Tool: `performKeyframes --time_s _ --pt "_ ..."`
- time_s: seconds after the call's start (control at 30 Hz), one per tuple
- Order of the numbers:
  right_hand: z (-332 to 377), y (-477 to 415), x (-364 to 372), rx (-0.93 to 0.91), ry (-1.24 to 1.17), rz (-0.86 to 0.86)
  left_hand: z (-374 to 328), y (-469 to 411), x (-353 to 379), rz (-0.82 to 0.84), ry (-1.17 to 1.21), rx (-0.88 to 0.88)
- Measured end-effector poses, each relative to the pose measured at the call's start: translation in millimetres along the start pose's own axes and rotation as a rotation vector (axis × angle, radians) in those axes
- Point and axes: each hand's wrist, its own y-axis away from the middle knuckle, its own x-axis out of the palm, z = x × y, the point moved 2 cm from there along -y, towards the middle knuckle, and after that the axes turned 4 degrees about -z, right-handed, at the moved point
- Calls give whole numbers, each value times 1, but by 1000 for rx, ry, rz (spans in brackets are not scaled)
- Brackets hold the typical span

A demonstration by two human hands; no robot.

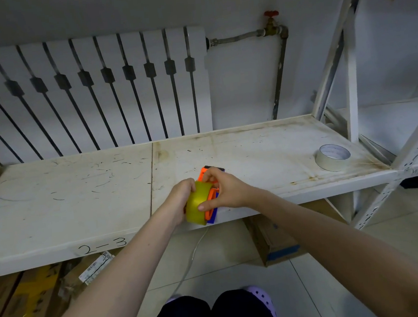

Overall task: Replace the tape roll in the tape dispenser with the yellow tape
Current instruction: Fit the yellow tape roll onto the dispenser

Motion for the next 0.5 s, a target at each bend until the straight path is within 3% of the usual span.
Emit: performKeyframes --time_s 0.23,0.5 --pt "-16 -11 0 65 -198 -16 25 -10 -13 53 -99 210" --pt "-13 -12 5 82 -201 0 7 2 -8 -53 -24 80"
